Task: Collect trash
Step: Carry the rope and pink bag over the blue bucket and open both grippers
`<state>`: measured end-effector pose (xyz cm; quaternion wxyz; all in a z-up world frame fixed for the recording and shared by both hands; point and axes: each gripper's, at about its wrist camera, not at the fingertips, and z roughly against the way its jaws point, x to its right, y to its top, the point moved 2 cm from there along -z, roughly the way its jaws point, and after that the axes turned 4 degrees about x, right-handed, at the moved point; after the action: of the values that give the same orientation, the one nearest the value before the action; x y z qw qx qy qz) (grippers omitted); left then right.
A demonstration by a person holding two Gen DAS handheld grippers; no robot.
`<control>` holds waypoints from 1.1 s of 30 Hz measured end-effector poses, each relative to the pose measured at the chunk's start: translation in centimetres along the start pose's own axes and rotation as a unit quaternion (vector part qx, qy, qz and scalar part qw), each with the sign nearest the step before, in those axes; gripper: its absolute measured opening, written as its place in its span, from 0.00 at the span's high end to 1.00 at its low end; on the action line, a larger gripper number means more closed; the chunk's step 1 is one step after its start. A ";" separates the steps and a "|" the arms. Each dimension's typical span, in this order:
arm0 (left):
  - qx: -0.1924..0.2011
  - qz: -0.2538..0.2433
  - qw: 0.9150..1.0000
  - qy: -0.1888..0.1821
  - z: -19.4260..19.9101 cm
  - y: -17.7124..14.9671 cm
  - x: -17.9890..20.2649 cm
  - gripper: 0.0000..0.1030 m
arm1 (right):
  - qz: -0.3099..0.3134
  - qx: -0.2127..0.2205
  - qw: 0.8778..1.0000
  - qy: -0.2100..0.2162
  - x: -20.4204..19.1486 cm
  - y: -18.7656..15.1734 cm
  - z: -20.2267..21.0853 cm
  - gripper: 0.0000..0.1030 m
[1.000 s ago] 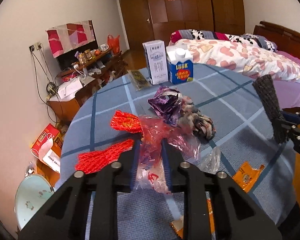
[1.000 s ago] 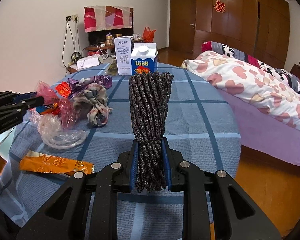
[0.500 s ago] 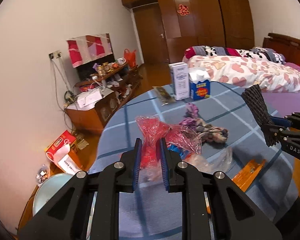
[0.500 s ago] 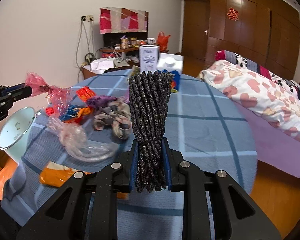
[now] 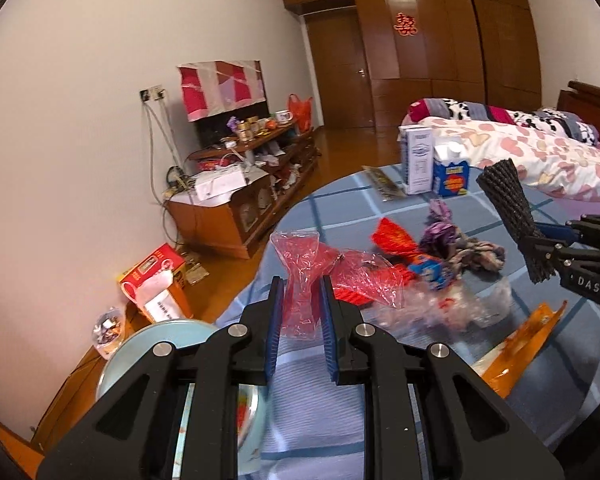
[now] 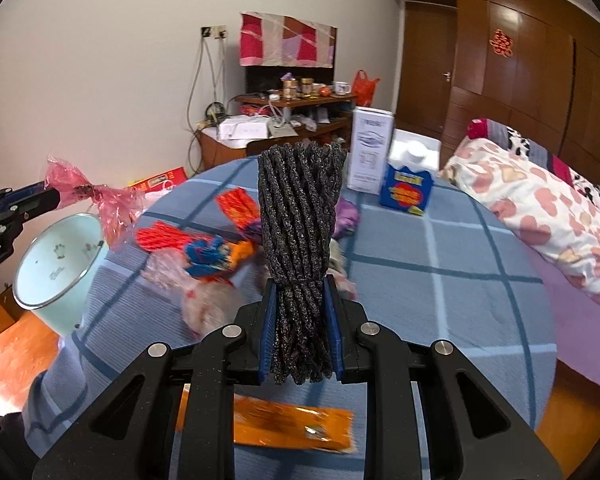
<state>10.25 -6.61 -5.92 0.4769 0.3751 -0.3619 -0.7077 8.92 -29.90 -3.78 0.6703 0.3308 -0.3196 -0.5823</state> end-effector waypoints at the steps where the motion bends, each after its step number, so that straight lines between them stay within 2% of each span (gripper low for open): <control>1: -0.001 0.001 1.000 0.004 0.0 -0.2 -0.3 0.83 | 0.003 0.000 1.000 0.003 -0.4 0.2 -0.2 0.77; 16: -0.013 0.033 0.998 0.060 0.8 -2.5 -6.9 0.83 | 0.039 -0.002 0.998 0.041 -5.9 2.7 -2.5 0.77; 33: -0.027 0.049 0.992 0.109 1.4 -4.4 -11.2 0.83 | 0.072 -0.012 0.994 0.075 -11.3 3.7 -5.0 0.77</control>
<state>10.16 5.51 -7.05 0.5579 0.4188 -0.3061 -0.6478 13.80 -18.00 -4.16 0.7369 0.3416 -0.2840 -0.5095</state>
